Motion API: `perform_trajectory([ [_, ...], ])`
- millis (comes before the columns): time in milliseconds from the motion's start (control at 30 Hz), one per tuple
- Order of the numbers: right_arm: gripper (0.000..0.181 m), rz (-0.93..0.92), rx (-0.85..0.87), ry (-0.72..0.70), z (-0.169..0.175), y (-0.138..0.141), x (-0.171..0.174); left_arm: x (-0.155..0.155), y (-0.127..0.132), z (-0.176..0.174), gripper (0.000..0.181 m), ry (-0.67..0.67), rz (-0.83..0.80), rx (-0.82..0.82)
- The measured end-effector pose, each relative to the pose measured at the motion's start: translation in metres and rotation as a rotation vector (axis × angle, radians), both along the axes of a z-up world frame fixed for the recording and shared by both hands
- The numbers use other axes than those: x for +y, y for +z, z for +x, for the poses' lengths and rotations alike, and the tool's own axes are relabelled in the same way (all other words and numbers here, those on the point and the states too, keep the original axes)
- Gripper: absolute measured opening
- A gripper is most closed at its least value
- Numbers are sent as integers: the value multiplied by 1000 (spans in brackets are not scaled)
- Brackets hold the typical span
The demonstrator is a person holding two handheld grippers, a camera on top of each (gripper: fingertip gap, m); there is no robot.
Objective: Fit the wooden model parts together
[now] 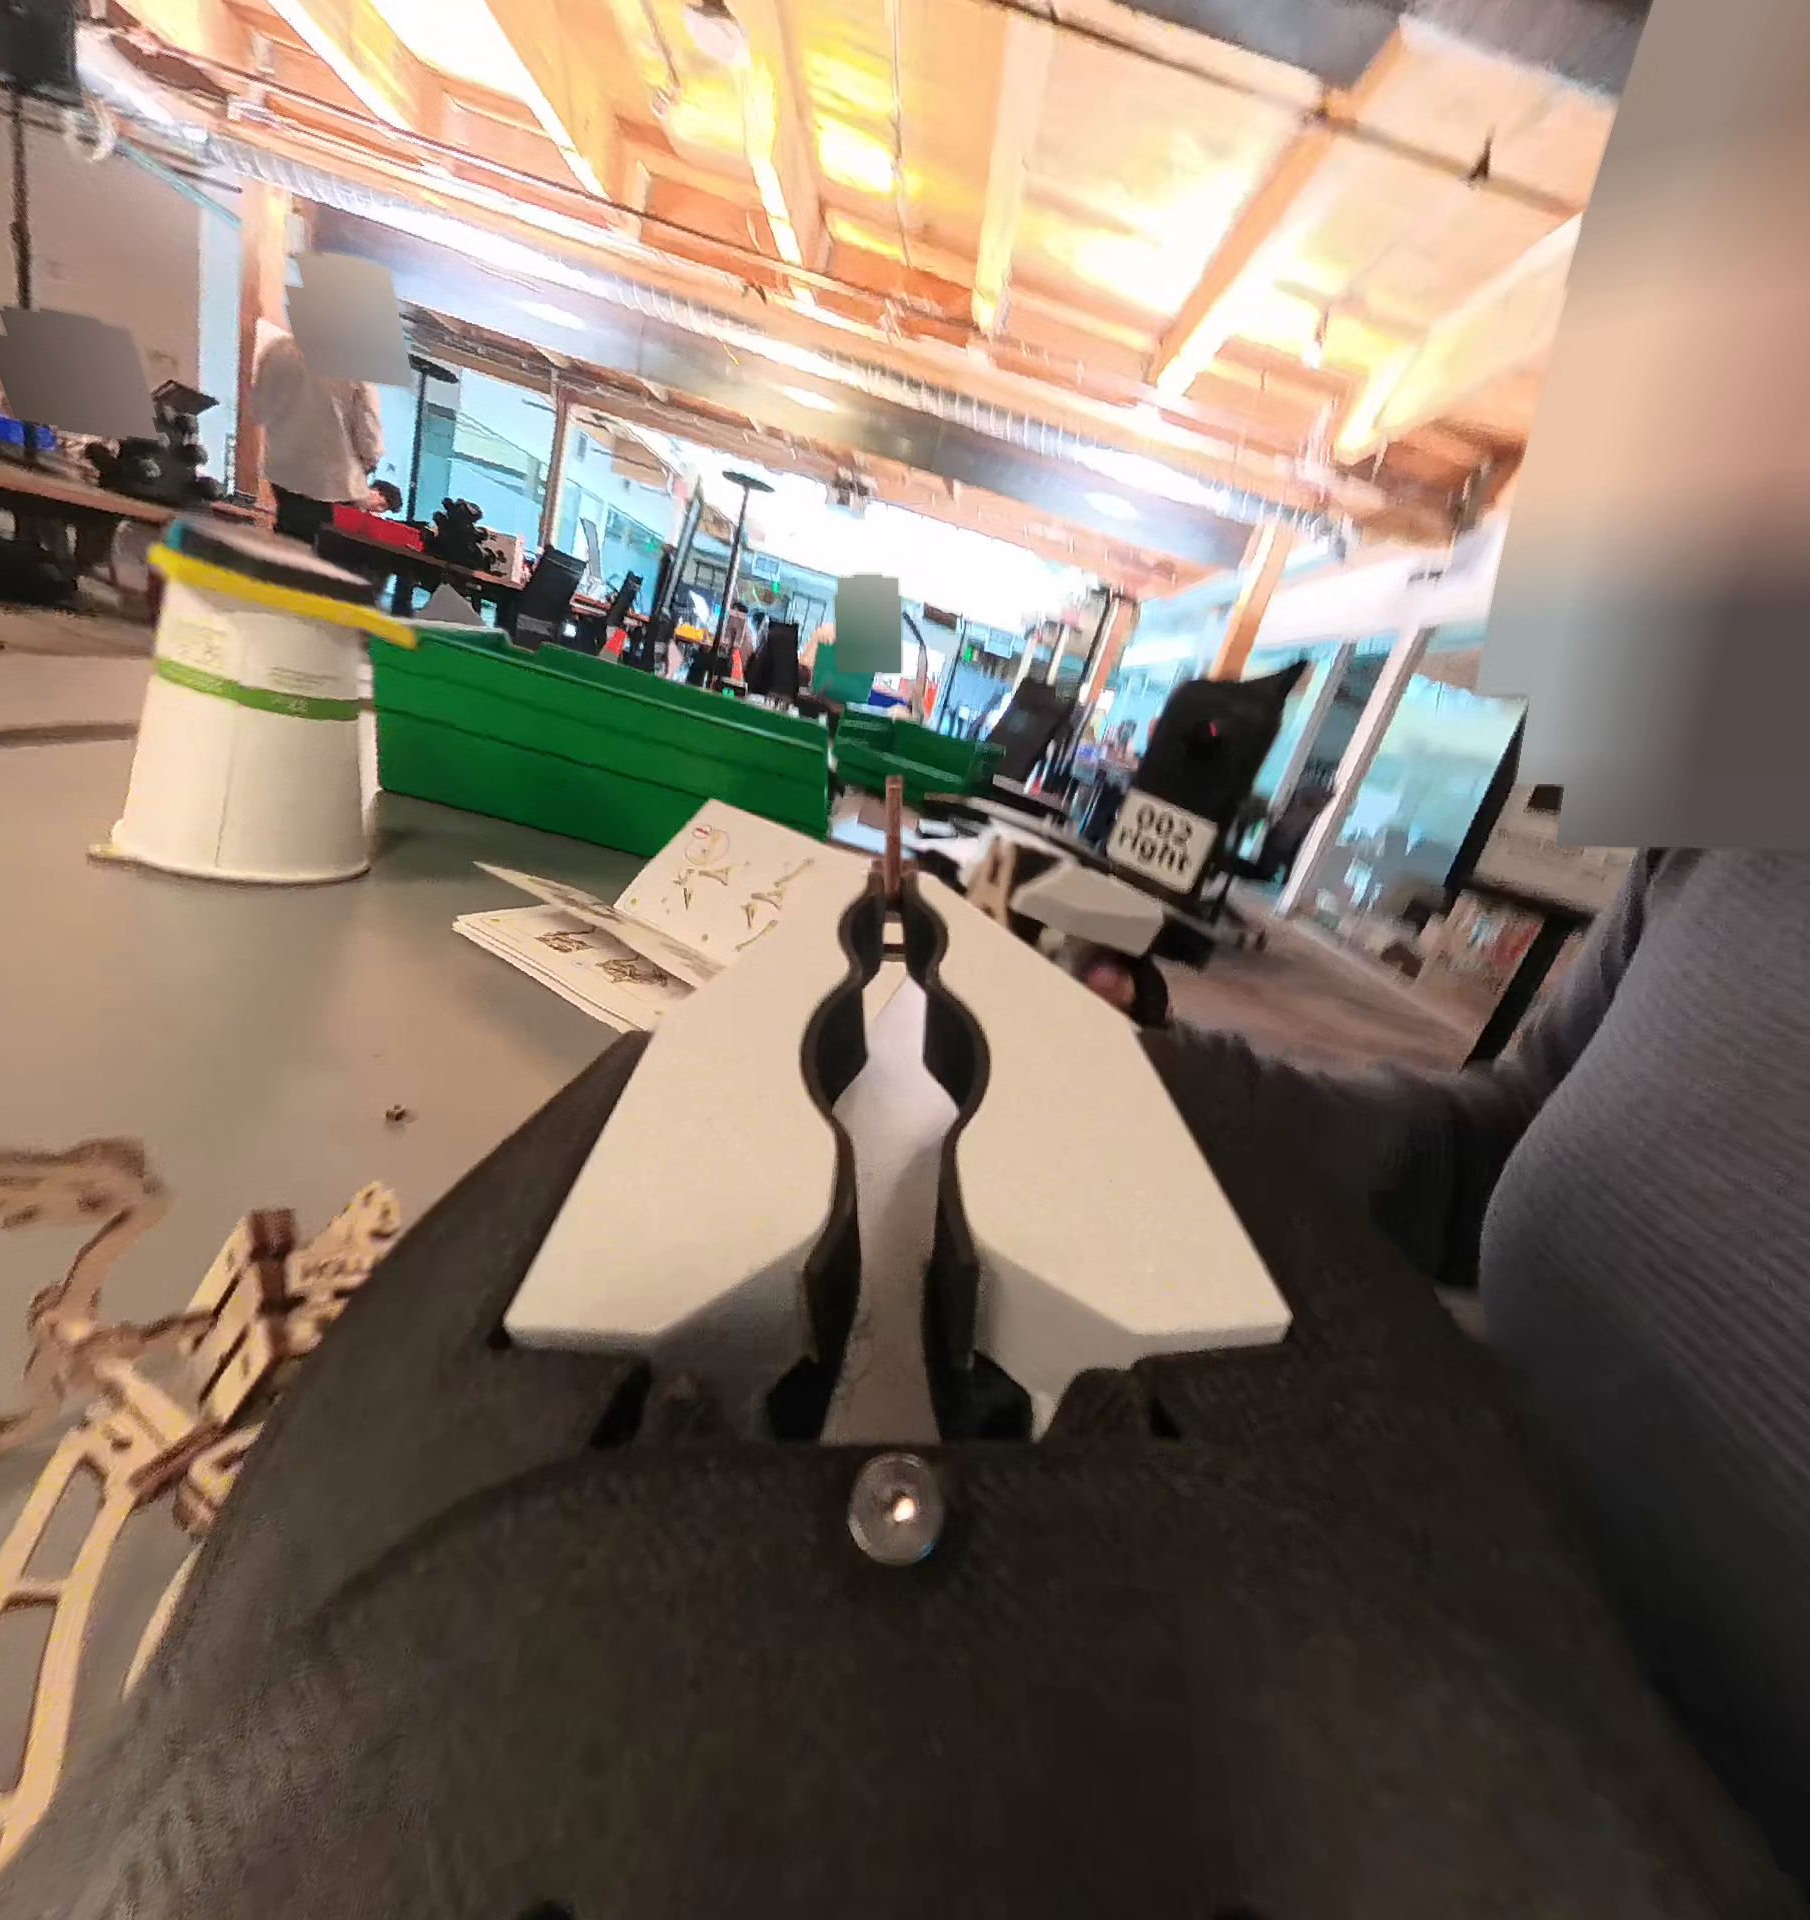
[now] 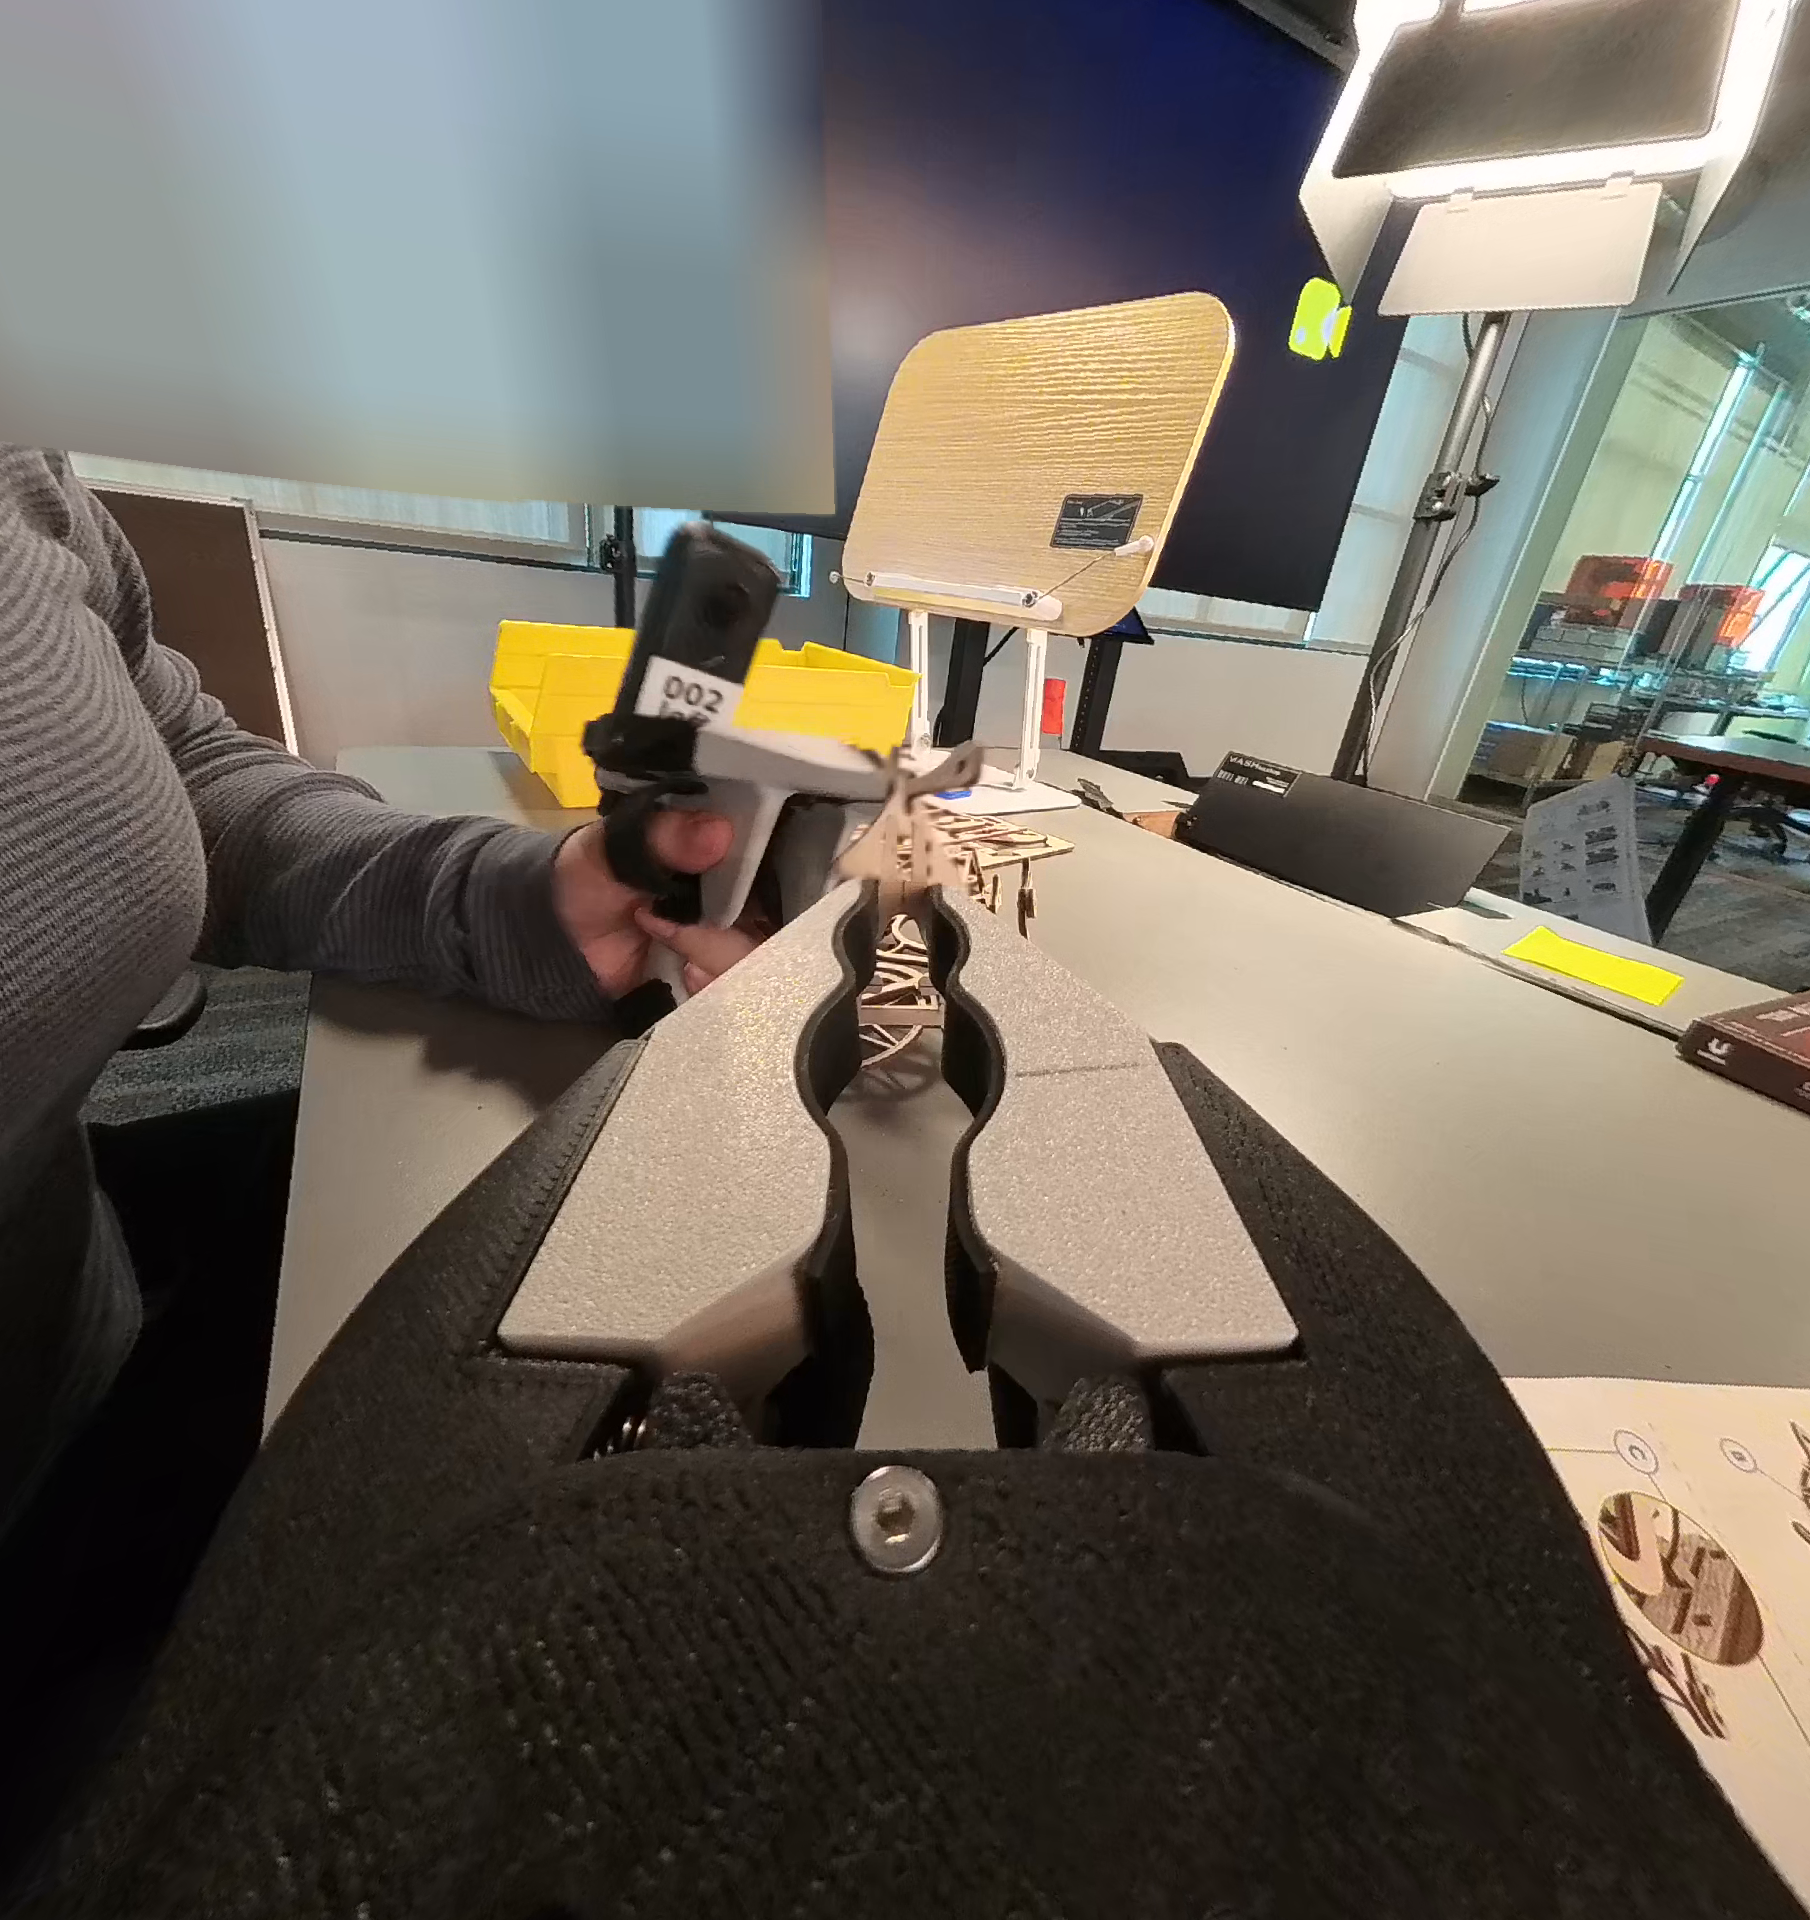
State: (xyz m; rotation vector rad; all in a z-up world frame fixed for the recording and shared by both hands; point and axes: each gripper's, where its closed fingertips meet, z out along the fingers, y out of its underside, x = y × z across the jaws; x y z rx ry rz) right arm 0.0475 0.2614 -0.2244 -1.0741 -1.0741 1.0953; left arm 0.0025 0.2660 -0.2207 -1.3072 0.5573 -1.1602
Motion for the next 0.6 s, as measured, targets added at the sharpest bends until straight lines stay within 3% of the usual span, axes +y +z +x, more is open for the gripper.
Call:
perform_trajectory([
  [133,5,0,0,1,0,0,0,-11,-1,10,1,6,101,80],
  [600,5,18,-6,-2,0,-1,-1,-7,-1,8,1,17,78,65],
])
